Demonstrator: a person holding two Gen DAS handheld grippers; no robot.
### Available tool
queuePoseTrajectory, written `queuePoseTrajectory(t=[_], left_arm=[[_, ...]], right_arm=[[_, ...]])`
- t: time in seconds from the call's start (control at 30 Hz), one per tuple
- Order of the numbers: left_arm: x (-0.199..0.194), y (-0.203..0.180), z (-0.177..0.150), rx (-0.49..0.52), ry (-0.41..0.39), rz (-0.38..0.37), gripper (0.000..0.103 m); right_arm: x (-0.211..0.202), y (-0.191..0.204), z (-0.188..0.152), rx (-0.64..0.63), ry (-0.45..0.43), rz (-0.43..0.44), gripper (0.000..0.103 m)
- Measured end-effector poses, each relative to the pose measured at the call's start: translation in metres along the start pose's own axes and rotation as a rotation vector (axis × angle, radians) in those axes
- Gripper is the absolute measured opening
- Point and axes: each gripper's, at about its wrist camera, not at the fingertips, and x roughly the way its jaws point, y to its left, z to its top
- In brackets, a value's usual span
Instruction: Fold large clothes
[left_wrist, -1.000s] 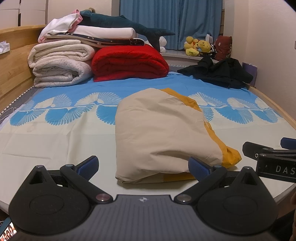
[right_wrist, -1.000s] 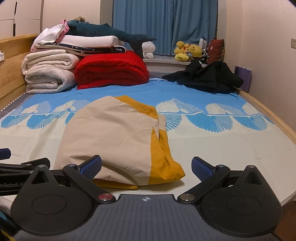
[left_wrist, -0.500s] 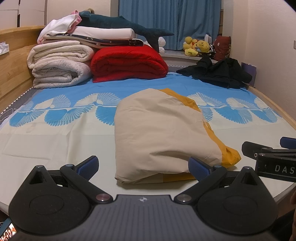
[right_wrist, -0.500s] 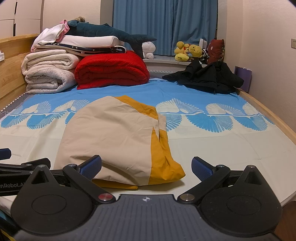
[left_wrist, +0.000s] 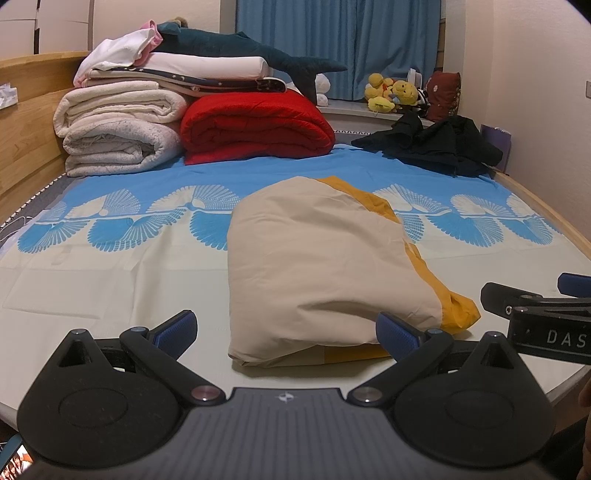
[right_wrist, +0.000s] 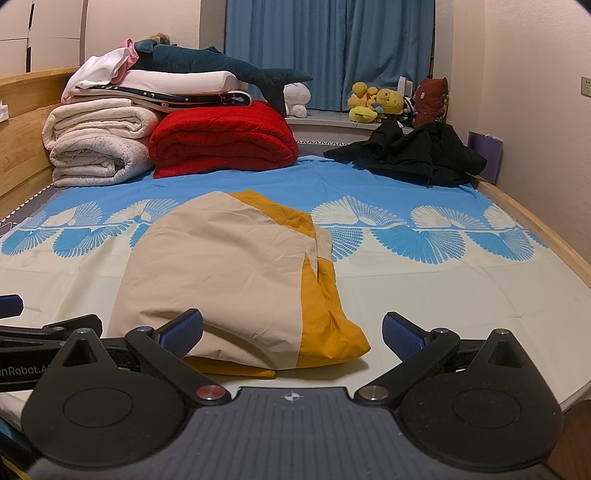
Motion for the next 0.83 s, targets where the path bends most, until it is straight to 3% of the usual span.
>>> queuePoseTrajectory(t=[0.83], left_arm=[[0.0001,-0.0035,-0.0022,0.009,-0.007,-0.007,0.103]], right_arm=[[0.0003,0.0009,-0.0002,-0.001,0.001,-0.001,0.102]])
